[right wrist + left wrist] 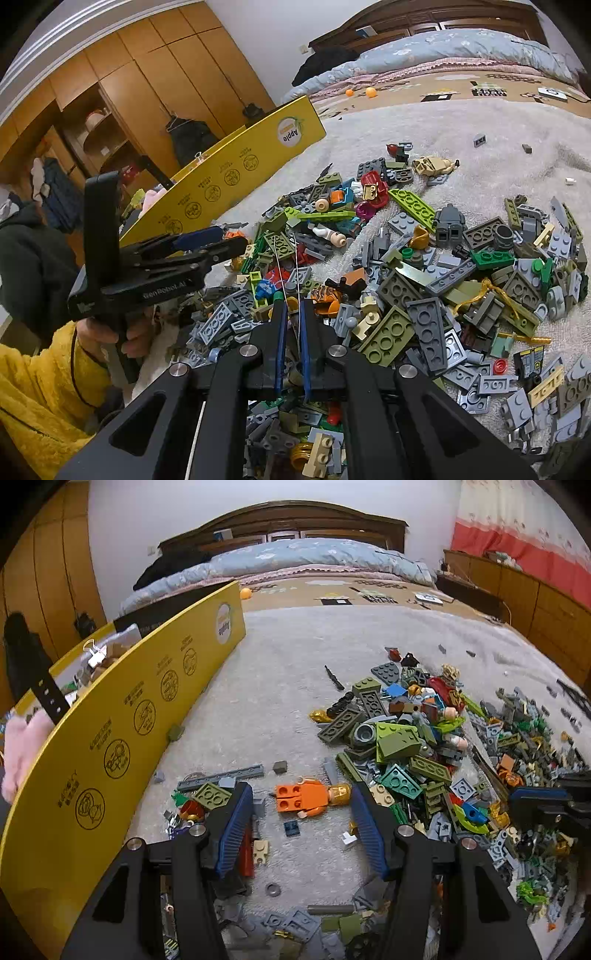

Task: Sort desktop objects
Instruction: 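Close the left gripper on the orange minifigure with the gold head, then carry both held pieces up over the yellow box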

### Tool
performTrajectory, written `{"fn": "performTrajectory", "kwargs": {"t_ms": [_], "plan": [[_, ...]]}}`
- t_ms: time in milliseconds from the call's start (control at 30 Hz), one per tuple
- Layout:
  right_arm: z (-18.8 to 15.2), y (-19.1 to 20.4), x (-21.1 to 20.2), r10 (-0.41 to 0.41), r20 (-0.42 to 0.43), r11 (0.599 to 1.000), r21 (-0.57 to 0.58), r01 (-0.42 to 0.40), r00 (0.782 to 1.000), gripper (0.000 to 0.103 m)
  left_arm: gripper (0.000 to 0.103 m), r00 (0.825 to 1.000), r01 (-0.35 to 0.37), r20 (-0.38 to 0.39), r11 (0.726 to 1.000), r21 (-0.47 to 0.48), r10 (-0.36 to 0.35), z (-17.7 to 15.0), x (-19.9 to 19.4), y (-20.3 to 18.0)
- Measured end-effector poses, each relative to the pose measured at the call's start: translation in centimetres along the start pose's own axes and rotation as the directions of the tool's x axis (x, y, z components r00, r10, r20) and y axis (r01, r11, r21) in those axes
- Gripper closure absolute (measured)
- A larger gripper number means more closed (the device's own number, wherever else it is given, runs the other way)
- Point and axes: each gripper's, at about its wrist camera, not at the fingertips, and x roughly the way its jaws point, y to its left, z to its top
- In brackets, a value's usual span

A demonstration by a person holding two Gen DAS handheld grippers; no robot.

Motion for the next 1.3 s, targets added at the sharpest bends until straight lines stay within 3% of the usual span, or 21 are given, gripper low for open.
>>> {"fn": "performTrajectory", "kwargs": {"t_ms": [200, 300, 700, 1300], "plan": [[0.0, 0.0, -0.1, 0.003, 0.001, 1.000, 0.003, -0.003, 1.000, 0.096, 0.047, 1.000, -0.003, -0.006, 1.000, 0.009, 0.003, -0.1, 0.7, -0.3], [0.0, 0.0, -0.1, 0.003, 0.000, 1.000, 0.003, -0.003, 1.000, 0.096, 0.058, 1.000, 0.016, -0.003, 1.000, 0.009, -0.016, -0.2, 0.5, -0.2], [0.0, 0.0, -0.1, 0.003, 0.001, 1.000, 0.003, -0.003, 1.000, 0.096, 0.058, 0.999, 0.050, 0.022, 0.998, -0.032, -0.049, -0.7, -1.6, 0.2], [1.0, 1.9, -1.3, -0.047, 0.042, 0.998, -0.041, 0.049, 0.998, 0.096, 0.058, 0.988, -0.015, 0.147, 0.990, -0.139, 0.035, -0.8, -9.6, 5.1]]}}
